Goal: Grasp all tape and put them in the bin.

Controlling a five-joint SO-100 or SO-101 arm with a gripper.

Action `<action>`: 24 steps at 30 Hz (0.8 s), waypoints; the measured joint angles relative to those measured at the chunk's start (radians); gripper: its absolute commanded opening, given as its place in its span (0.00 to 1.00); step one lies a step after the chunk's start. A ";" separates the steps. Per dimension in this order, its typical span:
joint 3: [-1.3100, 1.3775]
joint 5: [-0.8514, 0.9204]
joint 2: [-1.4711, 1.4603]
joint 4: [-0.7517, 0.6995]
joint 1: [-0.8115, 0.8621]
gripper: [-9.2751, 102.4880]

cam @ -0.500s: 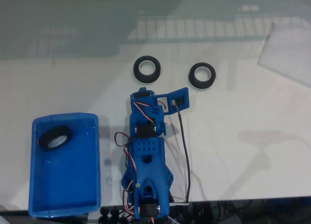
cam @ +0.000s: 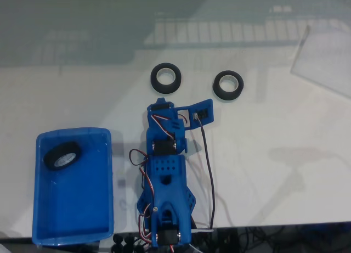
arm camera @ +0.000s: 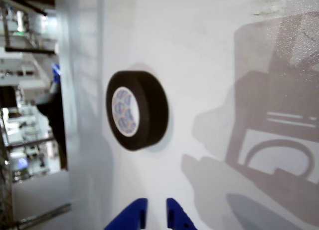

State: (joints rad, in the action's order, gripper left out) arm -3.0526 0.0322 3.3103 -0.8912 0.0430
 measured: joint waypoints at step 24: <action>0.086 -0.006 -0.118 -0.003 0.032 0.32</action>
State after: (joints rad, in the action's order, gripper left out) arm -2.9667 0.0261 3.1922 -0.8943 0.0752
